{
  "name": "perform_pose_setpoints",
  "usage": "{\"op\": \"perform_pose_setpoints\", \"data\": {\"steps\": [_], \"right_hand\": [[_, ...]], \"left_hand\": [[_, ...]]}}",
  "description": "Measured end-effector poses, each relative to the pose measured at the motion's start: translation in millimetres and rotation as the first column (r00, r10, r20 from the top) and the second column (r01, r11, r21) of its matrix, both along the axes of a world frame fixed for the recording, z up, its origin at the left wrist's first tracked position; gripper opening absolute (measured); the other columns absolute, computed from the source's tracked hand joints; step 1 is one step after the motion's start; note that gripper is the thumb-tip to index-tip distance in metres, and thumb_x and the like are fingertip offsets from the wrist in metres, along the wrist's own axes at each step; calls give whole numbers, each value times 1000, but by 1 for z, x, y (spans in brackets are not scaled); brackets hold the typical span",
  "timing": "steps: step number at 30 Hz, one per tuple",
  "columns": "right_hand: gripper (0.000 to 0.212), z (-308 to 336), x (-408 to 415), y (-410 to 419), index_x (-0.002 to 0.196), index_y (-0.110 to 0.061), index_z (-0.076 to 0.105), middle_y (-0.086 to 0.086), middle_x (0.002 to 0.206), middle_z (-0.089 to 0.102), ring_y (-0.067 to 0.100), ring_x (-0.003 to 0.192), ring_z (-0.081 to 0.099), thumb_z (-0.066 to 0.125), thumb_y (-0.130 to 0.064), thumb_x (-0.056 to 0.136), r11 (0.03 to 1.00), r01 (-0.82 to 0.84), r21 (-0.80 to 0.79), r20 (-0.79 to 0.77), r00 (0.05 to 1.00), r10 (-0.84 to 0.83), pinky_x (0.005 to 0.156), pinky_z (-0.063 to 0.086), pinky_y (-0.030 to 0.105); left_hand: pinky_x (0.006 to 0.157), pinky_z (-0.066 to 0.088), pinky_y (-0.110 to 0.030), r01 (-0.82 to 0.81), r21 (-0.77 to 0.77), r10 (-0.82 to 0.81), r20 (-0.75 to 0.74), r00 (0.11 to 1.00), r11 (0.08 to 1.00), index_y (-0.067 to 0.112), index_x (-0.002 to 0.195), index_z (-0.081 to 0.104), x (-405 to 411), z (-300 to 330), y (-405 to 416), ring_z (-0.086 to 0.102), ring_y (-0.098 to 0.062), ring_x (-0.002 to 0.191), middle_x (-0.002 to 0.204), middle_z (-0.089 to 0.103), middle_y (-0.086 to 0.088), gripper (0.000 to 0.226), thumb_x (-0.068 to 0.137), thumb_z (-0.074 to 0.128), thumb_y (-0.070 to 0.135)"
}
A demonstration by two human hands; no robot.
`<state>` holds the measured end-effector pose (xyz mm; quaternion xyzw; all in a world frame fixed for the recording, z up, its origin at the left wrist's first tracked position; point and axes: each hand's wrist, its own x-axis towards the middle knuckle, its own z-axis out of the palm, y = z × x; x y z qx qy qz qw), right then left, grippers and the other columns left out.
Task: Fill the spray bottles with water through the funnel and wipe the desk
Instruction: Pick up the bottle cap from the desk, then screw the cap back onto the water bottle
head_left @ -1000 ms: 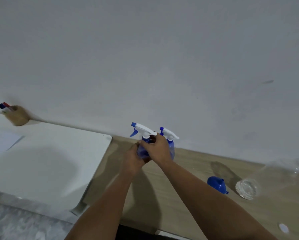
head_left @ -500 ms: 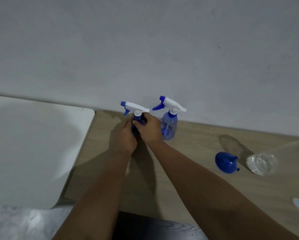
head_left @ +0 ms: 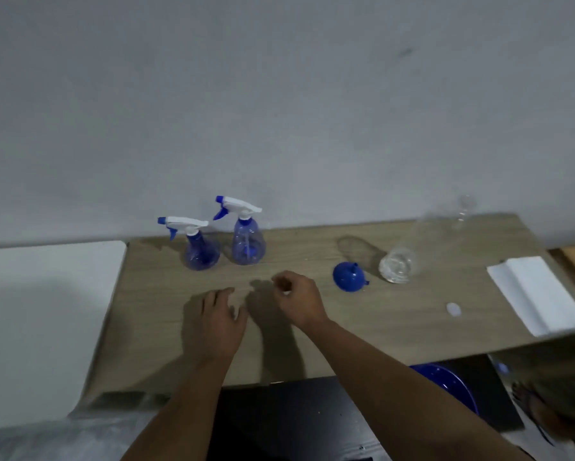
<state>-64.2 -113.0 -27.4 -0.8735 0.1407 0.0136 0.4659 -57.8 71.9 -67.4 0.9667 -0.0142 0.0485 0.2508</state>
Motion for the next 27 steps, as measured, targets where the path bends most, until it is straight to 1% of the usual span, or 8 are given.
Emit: {"op": "perform_pose_setpoints", "data": {"steps": [4,7,10,13,16,18,21,27], "right_hand": [[15,-6,-44,-91,104,-21,79,1,97,80,20,92,75,72,-21,90,982,158,-100,-84,983,-166,87,59,37],[17,-4,-74,-161,105,-23,78,3,100,80,24,94,75,71,-24,91,945,278,-173,-94,950,-297,85,58,36],[21,-2,-99,-227,111,-20,77,5,108,79,26,102,74,70,-23,92,907,357,-221,-110,915,-387,90,58,37],[35,-8,-110,-282,129,-18,69,9,128,70,29,115,68,66,-29,96,901,321,-291,-225,893,-391,100,54,41],[48,-19,-113,-319,149,-20,52,12,146,49,35,128,57,53,-25,101,908,252,-335,-377,847,-374,105,51,46],[54,-27,-115,-334,156,-22,44,13,150,42,37,133,52,50,-23,102,912,162,-378,-436,838,-329,107,49,49],[47,-41,-118,-348,150,-24,50,11,142,45,35,129,53,48,-20,103,900,45,-433,-455,851,-262,100,51,45],[32,-54,-127,-358,129,-21,67,5,124,55,27,108,62,49,-23,103,876,-62,-478,-373,917,-138,87,55,39]], "left_hand": [[93,48,-34,161,-201,-189,-127,974,966,21,130,62,-13,23,-80,59,-22,110,130,57,0,48,85,74,29],[97,50,-39,259,-249,-302,-152,941,933,26,137,56,-11,39,-143,56,-21,120,137,53,4,60,82,74,38],[104,46,-38,332,-294,-387,-156,909,896,28,145,46,-10,60,-208,50,-19,130,144,47,5,75,78,76,44],[108,44,-37,336,-425,-445,-189,875,841,32,152,34,-8,76,-264,47,-19,134,153,38,5,94,74,82,47],[102,51,-51,285,-538,-453,-209,867,793,53,151,18,-2,85,-305,49,-23,135,157,31,20,114,59,84,61],[104,50,-53,257,-603,-455,-199,868,755,57,150,15,1,89,-326,45,-16,138,157,32,20,120,56,89,59],[113,42,-42,218,-675,-447,-184,875,705,51,153,19,2,94,-349,40,-9,140,153,37,18,121,57,94,49],[114,42,-38,164,-695,-381,-170,909,700,47,148,32,4,96,-372,44,-1,136,148,48,16,113,53,93,55]]}}
